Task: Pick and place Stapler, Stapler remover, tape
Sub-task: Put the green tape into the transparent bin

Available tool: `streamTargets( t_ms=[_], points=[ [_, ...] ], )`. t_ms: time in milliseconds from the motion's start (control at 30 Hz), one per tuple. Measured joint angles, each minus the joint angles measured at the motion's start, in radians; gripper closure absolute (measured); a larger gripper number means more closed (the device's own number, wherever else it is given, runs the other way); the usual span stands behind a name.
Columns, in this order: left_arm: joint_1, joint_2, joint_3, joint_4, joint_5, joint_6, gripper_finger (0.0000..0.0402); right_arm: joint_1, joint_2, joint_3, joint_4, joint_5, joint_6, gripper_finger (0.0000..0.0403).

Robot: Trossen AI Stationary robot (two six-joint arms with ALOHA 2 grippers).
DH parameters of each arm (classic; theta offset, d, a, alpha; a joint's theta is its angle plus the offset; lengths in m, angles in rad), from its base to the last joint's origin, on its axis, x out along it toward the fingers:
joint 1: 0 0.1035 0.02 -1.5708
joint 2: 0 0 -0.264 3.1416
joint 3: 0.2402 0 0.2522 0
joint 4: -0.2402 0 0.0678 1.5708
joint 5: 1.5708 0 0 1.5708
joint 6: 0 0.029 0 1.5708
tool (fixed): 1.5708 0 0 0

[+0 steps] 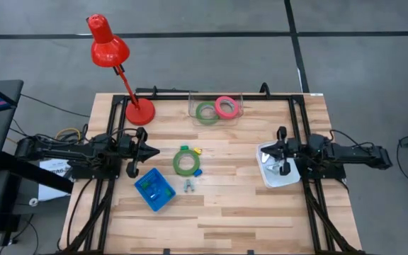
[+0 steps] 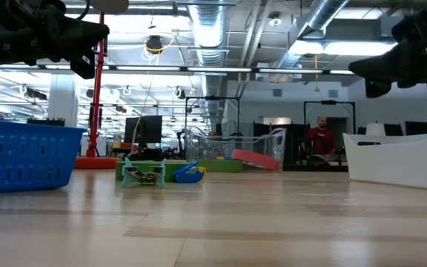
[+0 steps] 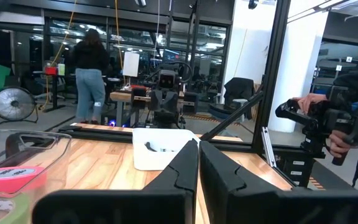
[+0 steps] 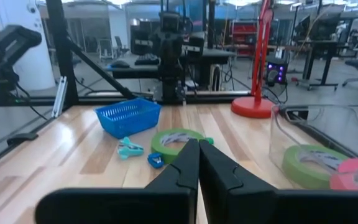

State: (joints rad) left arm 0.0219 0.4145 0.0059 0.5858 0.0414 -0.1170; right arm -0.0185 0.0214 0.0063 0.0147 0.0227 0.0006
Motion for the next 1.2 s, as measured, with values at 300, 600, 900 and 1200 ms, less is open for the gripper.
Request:
streamTargets(
  t_ms=[300,600,900,1200],
  points=[
    [0.0,0.0,0.0,0.0,0.0,0.0,0.0394,0.036,-0.02,-0.001,0.0,0.0,0.0,0.0403],
    [0.0,0.0,0.0,0.0,0.0,0.0,0.0394,0.071,-0.02,-0.001,0.0,0.0,0.0,0.0403],
    [0.0,0.0,0.0,0.0,0.0,0.0,0.0394,0.069,-0.016,-0.001,0.0,0.0,0.0,0.0403],
    [0.0,0.0,0.0,0.0,0.0,0.0,0.0394,0.069,-0.016,-0.002,0.0,0.0,0.0,0.0403]
  ],
)
